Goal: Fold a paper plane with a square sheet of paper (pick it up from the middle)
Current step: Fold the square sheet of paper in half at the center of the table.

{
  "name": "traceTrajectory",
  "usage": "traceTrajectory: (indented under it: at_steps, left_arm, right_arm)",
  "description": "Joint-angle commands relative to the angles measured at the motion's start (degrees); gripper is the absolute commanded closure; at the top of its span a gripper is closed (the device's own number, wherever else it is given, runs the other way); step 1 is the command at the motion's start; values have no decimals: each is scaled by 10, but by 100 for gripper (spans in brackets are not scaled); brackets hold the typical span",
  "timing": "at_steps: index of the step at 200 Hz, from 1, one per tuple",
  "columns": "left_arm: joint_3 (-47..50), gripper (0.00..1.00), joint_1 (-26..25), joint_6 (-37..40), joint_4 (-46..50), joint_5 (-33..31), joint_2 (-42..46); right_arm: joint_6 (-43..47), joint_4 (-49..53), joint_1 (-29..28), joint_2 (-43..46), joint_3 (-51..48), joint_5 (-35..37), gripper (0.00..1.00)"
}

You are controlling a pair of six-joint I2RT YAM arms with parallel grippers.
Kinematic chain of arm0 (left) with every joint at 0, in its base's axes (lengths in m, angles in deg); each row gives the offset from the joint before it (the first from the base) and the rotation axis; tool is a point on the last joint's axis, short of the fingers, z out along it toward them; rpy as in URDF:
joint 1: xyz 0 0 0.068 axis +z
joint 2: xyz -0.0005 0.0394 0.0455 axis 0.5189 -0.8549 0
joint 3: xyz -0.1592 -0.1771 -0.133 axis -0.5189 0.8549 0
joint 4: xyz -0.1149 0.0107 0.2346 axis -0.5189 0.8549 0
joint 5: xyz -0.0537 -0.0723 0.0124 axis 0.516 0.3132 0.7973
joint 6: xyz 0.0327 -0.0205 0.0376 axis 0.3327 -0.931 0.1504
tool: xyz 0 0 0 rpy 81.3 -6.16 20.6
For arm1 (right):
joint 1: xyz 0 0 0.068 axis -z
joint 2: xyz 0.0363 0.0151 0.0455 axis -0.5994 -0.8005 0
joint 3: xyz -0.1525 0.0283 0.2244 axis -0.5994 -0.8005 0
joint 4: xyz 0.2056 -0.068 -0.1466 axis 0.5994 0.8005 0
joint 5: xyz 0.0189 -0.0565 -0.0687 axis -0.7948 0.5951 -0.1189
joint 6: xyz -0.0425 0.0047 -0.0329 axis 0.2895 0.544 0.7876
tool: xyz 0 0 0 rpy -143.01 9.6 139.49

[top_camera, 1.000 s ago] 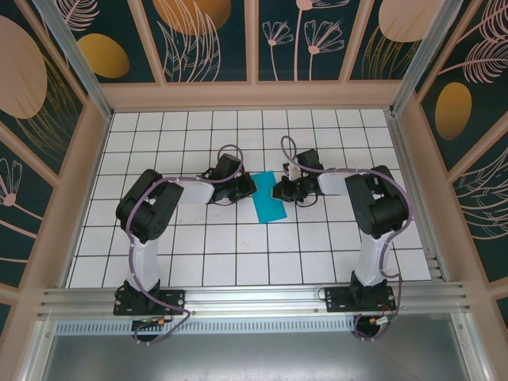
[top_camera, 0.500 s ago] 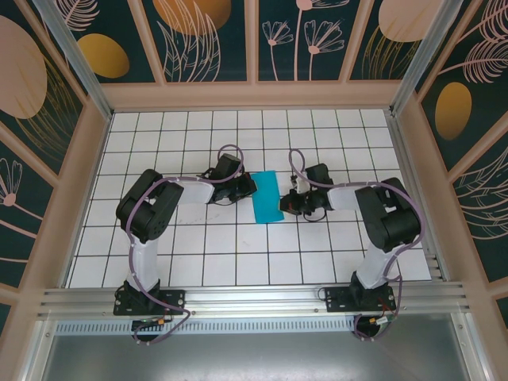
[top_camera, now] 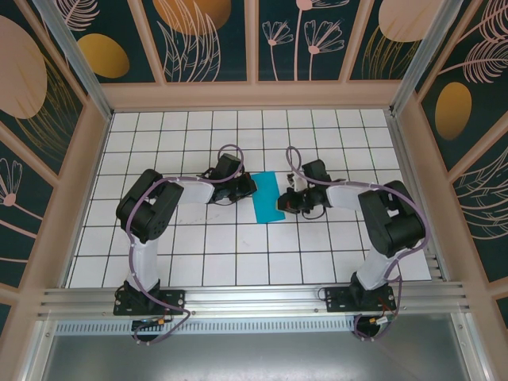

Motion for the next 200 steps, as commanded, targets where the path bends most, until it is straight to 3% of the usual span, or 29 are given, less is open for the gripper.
traceTrajectory:
  at_steps: [1, 119, 167, 200]
  left_arm:
    - [33, 100, 8, 19, 148, -89, -70]
    - [5, 100, 8, 40, 164, -87, -65]
    - [-100, 79, 8, 81, 178, -46, 24]
    - [-112, 70, 15, 72, 185, -76, 88]
  right_arm:
    - [14, 17, -6, -27, 13, -8, 97]
    - [-5, 0, 16, 56, -103, 34, 97]
    - [-25, 31, -17, 102, -36, 139, 95]
    - [-34, 48, -59, 69, -3, 204, 95]
